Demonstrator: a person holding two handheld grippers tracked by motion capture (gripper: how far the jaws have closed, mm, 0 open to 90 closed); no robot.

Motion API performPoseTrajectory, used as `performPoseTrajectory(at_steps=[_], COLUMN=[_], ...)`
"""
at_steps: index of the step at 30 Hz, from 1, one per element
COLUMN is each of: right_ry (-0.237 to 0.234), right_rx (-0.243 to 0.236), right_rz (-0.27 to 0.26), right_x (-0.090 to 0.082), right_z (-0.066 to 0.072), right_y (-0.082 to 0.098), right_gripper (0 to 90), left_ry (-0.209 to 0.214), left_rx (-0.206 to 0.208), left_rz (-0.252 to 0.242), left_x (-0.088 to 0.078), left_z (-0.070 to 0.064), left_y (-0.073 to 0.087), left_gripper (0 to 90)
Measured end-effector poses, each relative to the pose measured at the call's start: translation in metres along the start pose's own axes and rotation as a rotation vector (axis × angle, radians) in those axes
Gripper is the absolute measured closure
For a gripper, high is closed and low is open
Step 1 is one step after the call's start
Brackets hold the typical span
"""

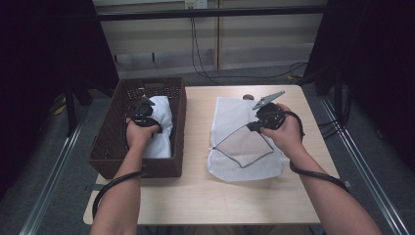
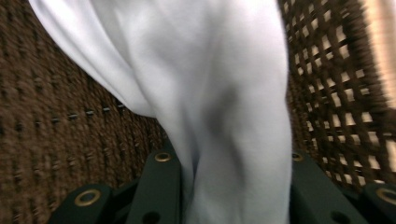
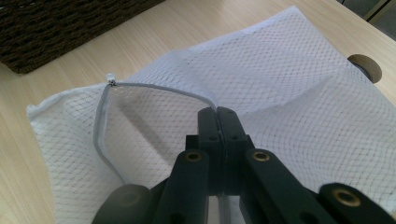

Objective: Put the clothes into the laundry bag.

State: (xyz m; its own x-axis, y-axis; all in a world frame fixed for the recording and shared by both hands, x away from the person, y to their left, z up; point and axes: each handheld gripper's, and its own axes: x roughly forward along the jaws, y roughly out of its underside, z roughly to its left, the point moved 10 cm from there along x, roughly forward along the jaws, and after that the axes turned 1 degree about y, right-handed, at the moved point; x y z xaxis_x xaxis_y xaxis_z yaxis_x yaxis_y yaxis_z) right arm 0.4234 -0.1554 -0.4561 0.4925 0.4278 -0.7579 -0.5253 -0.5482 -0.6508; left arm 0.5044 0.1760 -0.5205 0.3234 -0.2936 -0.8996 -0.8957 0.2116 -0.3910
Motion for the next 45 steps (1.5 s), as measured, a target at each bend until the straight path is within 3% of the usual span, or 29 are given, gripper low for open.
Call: performPoseTrajectory(at_steps=[10,17,29,35,36,41,45], right_ry=[-0.008,-0.006,0.002,0.01,0.01,0.023,0.037], right_rx=[0.0,0.006,-0.006,0.006,0.009,0.019,0.018], right_rz=[-0.005,-0.008,0.003,-0.007,-0.003,-0.01,0.004], right_x=[0.002,0.001,0.001,0.001,0.001,0.002,0.004], right_z=[0.0,-0.001,0.001,-0.003,-0.004,-0.011,-0.015], right_y=[0.001,-0.001,-0.006,-0.007,-0.007,-0.011,-0.011], right_gripper=[90.0,90.0,90.0,90.0,90.0,90.0,90.0], left_ry=[0.03,0.053,0.085,0.115,0.124,0.174,0.187], left_rx=[0.013,0.056,0.097,0.128,0.151,0.181,0.219], left_rz=[-0.066,-0.092,-0.12,-0.137,-0.132,-0.147,-0.145], left_x=[-0.035,-0.057,-0.094,-0.107,-0.112,-0.124,-0.128], left_z=[-0.005,-0.012,-0.026,-0.039,-0.045,-0.065,-0.078], left_y=[-0.017,-0.026,-0.041,-0.045,-0.045,-0.048,-0.045], left_gripper=[71.8,71.7,71.7,71.8,71.8,71.8,71.8])
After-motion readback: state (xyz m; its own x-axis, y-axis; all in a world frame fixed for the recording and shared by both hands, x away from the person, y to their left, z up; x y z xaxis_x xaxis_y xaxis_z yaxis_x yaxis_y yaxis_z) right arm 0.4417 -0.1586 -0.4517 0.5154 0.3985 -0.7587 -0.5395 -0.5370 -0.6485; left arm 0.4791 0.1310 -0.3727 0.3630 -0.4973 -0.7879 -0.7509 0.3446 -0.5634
